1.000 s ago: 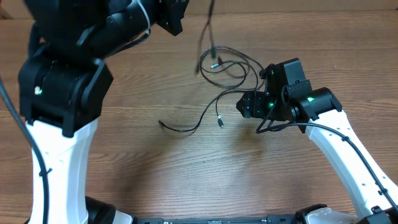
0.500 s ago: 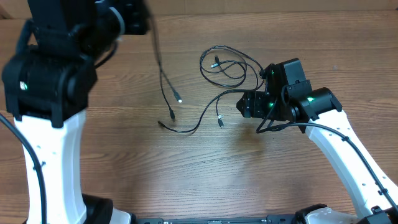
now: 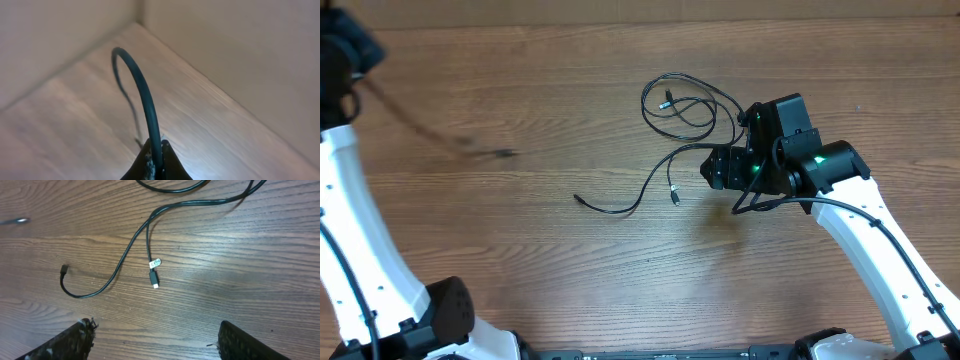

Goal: Untangle cables

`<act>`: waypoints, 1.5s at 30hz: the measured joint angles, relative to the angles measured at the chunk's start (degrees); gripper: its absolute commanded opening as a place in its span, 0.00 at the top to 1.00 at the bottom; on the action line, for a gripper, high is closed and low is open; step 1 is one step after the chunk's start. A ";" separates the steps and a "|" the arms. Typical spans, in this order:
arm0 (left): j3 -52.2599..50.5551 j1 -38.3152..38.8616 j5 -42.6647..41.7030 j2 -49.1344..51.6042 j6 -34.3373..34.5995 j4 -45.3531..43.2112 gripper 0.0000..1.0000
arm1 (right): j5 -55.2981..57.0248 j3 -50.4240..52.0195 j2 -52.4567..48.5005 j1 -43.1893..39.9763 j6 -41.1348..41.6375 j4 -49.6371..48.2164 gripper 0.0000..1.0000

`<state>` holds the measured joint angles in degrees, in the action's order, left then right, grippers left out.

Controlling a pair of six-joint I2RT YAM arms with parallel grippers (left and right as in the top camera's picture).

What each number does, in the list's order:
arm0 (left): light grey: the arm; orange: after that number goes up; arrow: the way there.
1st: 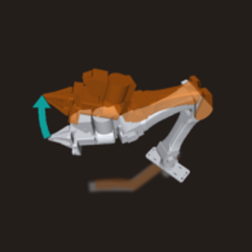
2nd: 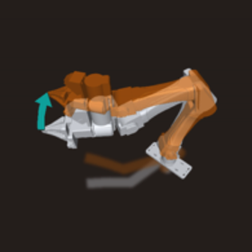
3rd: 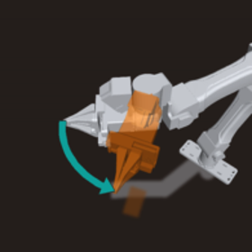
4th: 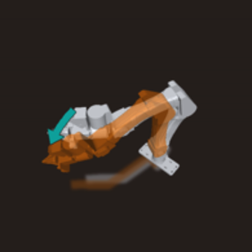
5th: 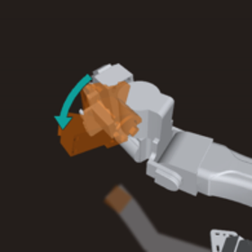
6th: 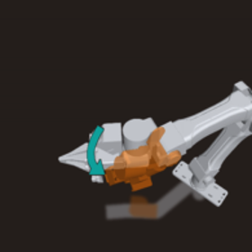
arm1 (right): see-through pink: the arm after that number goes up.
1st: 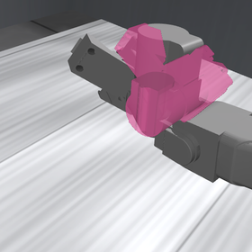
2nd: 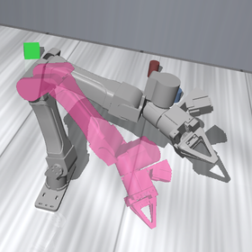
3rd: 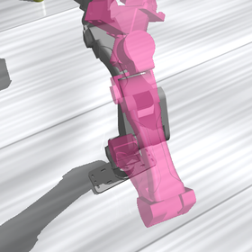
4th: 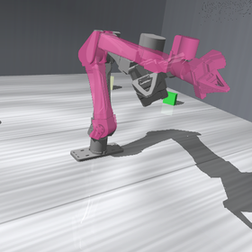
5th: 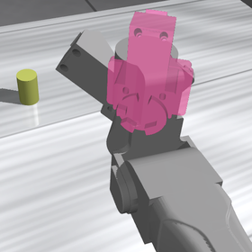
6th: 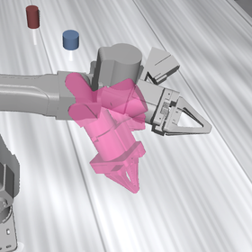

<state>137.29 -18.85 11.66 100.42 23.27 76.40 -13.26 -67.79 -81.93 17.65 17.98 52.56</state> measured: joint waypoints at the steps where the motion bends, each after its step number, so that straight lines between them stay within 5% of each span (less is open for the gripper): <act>1: 0.00 -1.46 0.22 0.00 0.33 -0.13 0.96 | 0.02 0.00 0.00 0.00 -0.02 0.00 0.23; 4: 0.00 -3.85 0.63 0.00 0.63 -0.15 0.93 | 0.04 0.00 0.00 0.00 0.00 -0.07 0.23; 5: 0.00 -4.44 0.66 0.00 0.66 -0.15 0.78 | 0.02 0.00 0.00 0.00 -0.02 -0.02 0.23; 6: 0.00 -4.94 0.68 0.00 0.83 -0.17 0.48 | 0.02 0.00 0.00 0.00 -0.02 -0.02 0.23; 8: 0.00 -5.20 0.85 0.00 0.81 -0.17 0.25 | 0.04 0.00 0.00 0.00 -0.02 -0.07 0.23; 11: 0.00 -5.20 0.35 0.00 0.83 -0.15 0.12 | 0.04 0.00 0.00 0.00 -0.02 -0.04 0.23; 20: 0.00 -1.88 -6.10 0.00 0.92 -0.02 0.10 | 0.04 0.00 0.00 0.00 -0.02 -0.02 0.23; 30: 0.02 15.85 -12.94 0.26 -10.40 0.98 0.01 | 0.17 0.00 0.00 0.00 0.00 0.83 0.24; 36: 0.13 24.68 -16.52 5.25 -14.86 5.22 0.00 | 9.88 0.00 0.00 -0.42 9.75 8.22 0.04; 45: 0.11 34.16 -20.50 18.38 -17.14 2.69 0.00 | 14.53 0.00 0.26 -11.37 18.69 10.27 0.00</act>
<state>137.40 15.31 -8.84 118.80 6.13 79.09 1.28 -67.79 -81.67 6.28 36.67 62.83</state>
